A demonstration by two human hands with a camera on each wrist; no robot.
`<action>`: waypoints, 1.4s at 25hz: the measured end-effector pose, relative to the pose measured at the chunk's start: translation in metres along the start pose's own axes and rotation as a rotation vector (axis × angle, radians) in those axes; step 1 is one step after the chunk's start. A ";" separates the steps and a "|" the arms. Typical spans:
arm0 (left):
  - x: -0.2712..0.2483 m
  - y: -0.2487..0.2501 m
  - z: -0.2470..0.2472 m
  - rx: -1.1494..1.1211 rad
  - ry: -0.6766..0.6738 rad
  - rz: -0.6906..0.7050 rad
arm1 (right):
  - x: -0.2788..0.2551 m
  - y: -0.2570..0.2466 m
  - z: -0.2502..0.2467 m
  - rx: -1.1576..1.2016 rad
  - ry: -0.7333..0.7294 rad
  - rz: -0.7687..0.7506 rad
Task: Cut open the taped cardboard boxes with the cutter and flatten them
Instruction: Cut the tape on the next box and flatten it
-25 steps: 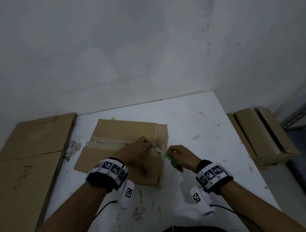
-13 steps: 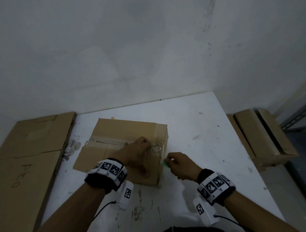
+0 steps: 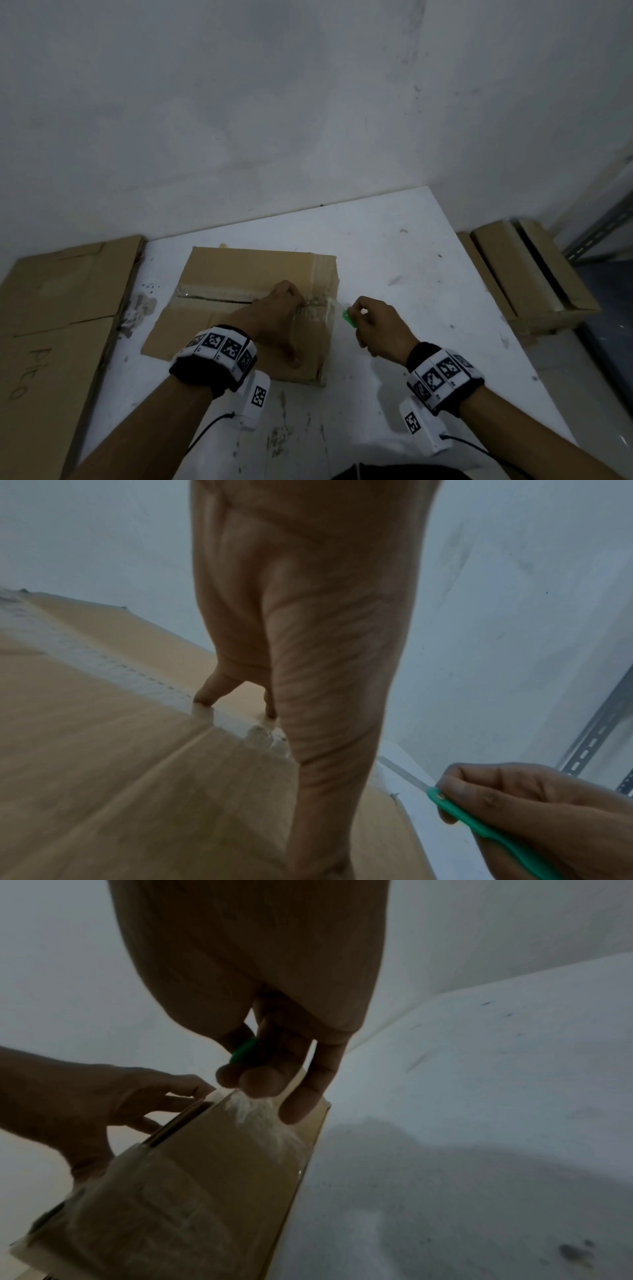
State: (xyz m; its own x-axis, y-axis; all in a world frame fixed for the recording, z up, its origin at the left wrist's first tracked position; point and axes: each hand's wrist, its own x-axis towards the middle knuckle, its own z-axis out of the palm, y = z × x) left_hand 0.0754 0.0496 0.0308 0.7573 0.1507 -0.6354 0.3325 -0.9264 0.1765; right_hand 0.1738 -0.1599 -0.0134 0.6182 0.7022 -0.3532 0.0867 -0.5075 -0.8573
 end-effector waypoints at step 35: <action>0.000 -0.007 0.008 -0.022 0.044 0.017 | 0.002 0.107 -0.050 -0.370 0.157 0.263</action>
State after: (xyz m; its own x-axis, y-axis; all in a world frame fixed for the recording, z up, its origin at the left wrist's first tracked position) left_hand 0.0691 0.0531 0.0233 0.7868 0.1503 -0.5987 0.3310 -0.9214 0.2036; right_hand 0.2233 -0.2370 -0.0871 0.7645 0.4564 -0.4552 0.1656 -0.8216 -0.5455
